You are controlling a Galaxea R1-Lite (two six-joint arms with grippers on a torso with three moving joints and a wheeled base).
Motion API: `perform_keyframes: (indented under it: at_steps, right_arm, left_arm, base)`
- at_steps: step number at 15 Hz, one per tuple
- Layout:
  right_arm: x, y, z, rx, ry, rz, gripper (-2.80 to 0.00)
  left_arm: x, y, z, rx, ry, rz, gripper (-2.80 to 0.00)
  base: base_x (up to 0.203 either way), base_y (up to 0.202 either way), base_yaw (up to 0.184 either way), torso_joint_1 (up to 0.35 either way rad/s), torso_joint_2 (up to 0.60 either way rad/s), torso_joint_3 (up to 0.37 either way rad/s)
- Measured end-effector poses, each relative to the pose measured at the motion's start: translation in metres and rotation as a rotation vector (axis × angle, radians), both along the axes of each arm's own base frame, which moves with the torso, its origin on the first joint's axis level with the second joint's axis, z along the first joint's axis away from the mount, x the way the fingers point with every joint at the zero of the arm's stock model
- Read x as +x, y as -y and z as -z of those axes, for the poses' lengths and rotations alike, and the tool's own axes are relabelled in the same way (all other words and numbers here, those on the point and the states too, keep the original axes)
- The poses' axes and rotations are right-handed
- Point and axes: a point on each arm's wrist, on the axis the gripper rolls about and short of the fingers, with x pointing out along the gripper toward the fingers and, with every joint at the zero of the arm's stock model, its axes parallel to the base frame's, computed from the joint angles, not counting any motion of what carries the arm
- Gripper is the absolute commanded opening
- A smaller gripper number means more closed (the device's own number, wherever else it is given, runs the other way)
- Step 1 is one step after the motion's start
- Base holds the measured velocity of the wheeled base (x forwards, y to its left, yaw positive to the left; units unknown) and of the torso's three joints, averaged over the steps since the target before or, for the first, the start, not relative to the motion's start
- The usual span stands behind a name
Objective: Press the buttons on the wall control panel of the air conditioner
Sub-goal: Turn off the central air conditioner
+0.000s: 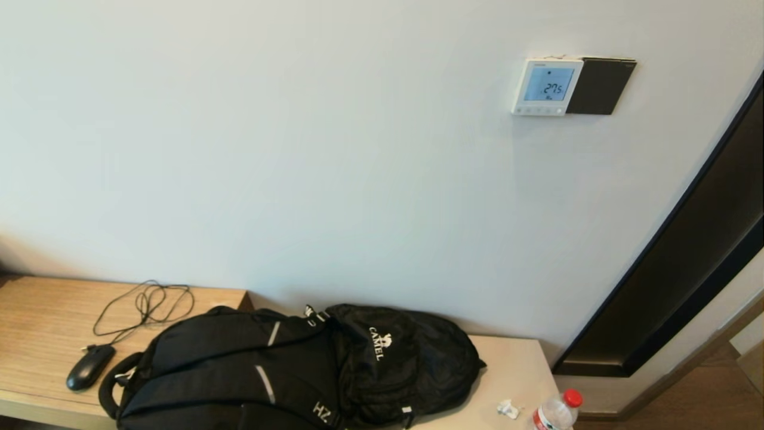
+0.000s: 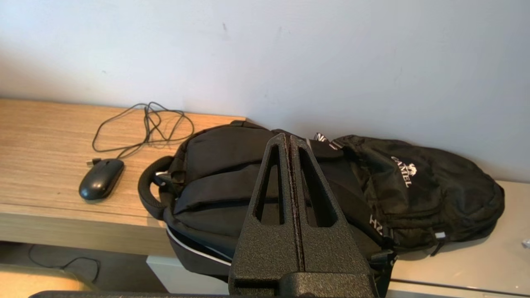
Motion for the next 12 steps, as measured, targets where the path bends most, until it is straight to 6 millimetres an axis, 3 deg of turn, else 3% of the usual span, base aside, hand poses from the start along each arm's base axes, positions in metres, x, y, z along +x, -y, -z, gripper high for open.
perform_keyframes:
  at_steps: [4, 12]
  right_arm:
    - [0.033, 0.001, -0.049, 0.001, 0.045, 0.008, -2.80]
    - [0.151, 0.003, -0.166, -0.003, 0.205, 0.042, -2.80]
  left_arm:
    - [0.000, 0.000, 0.000, 0.000, 0.000, 0.000, -2.80]
    - [0.000, 0.000, 0.000, 0.000, 0.000, 0.001, -2.80]
  base:
    - [0.000, 0.000, 0.000, 0.000, 0.00, 0.000]
    - [0.000, 0.000, 0.000, 0.000, 0.00, 0.000]
